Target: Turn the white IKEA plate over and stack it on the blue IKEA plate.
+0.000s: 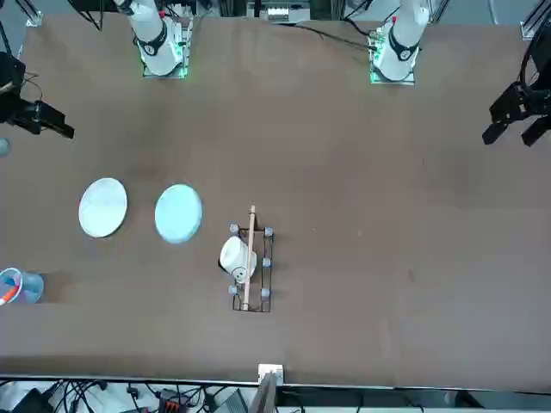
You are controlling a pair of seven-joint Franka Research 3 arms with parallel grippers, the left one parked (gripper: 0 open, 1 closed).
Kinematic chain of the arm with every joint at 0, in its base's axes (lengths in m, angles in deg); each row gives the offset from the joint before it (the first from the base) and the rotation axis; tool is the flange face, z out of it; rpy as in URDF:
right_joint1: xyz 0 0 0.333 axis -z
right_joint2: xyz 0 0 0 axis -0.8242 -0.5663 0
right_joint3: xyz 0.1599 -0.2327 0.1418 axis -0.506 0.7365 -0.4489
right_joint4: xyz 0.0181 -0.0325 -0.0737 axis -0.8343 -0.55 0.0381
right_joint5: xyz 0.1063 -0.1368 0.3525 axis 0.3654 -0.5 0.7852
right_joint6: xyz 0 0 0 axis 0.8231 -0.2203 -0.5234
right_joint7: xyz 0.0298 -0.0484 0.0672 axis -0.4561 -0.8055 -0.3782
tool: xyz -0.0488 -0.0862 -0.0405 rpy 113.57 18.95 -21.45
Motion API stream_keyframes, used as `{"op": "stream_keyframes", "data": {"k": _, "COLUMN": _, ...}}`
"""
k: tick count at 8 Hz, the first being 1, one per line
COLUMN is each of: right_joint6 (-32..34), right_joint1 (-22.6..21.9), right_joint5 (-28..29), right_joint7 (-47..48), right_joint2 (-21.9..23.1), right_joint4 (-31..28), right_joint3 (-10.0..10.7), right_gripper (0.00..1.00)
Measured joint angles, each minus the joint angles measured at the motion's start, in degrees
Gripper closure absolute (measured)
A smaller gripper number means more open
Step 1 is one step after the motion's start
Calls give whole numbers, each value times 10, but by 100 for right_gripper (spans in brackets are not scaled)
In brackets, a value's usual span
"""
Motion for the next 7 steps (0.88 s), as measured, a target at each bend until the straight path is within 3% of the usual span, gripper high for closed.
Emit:
{"op": "stream_keyframes", "data": {"k": 5, "right_joint6": 2, "right_joint1": -1, "right_joint5": 0, "right_joint7": 3, "right_joint2": -25, "right_joint4": -3, "right_joint3": 0, "right_gripper": 0}}
{"op": "stream_keyframes", "data": {"k": 7, "right_joint6": -48, "right_joint1": -1, "right_joint5": -12, "right_joint7": 3, "right_joint2": -59, "right_joint4": -36, "right_joint3": 0, "right_gripper": 0}}
